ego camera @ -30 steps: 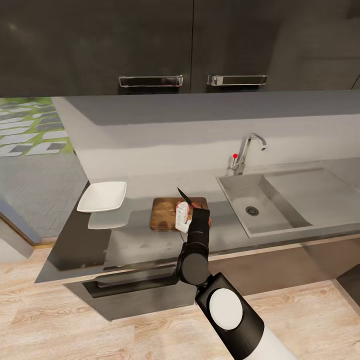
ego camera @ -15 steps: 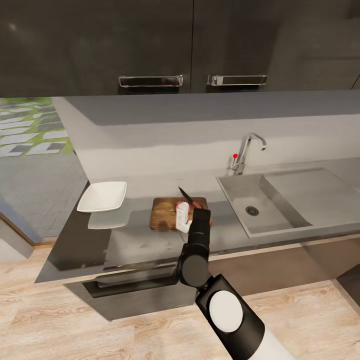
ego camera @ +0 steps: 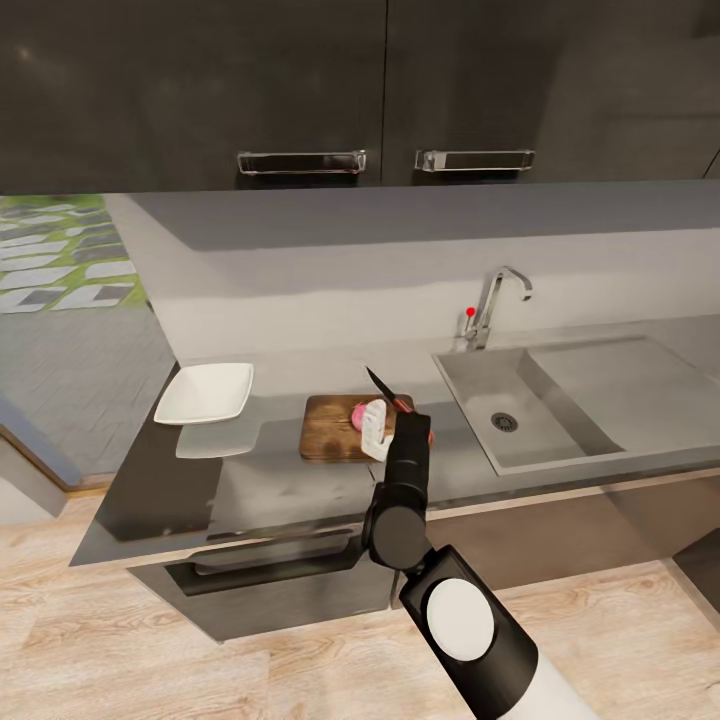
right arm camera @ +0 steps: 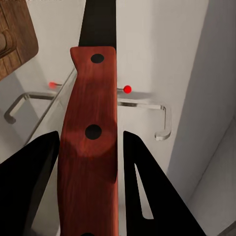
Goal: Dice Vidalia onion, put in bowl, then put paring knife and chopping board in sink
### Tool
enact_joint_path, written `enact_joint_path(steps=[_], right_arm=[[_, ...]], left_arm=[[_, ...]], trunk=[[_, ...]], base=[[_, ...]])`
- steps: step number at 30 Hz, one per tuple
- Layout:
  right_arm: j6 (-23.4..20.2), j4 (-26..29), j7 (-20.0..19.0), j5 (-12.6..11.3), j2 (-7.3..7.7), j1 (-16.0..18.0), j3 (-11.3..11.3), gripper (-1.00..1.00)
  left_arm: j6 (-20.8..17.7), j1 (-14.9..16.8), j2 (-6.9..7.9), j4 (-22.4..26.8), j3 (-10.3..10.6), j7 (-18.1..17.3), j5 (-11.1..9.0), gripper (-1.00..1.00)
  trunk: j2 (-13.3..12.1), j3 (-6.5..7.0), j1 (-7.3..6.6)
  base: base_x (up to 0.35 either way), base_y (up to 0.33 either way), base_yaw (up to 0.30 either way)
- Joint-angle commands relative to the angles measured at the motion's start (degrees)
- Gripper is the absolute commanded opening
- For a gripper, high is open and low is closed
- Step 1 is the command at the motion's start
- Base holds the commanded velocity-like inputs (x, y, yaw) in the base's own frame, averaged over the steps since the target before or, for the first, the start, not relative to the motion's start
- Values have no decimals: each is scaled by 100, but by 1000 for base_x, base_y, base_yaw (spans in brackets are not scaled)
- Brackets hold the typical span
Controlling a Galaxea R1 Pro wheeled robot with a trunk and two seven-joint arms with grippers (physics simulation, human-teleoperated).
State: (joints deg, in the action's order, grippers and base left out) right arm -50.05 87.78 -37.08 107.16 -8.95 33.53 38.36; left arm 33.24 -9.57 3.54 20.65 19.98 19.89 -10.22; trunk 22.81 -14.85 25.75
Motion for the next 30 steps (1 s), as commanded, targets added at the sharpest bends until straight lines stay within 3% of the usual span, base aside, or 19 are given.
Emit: enact_joint_path(steps=[1,6,14,19,24,30], right_arm=[[-15,2,-63,60,-6,9,8,-100],[-12,-3,-70,66,-105,32,5,-100],[213,-56,-79,162,-105,207,-58,-100],[376,-326,-86,250,-105,784,-124,-100],[388,-570,-83,267,-105,956,-367,-100],[391,-1135,-80,263,-105,1178,-437,-100]], left_arm=[[7,-1,7,-7,50,29,-50,100],[7,-1,7,-14,49,26,-50,100],[7,-1,-1,-17,49,27,-50,100],[7,-1,-2,-17,53,26,-50,100],[7,-1,-2,-18,54,26,-50,100],[7,-1,-24,-24,57,24,-50,100]], trunk=[[11,-10,4],[11,-10,4],[11,-10,4],[11,-10,4],[11,-10,4],[11,-10,4]], base=[[0,0,0],[0,0,0],[0,0,0],[0,0,0],[0,0,0],[0,0,0]])
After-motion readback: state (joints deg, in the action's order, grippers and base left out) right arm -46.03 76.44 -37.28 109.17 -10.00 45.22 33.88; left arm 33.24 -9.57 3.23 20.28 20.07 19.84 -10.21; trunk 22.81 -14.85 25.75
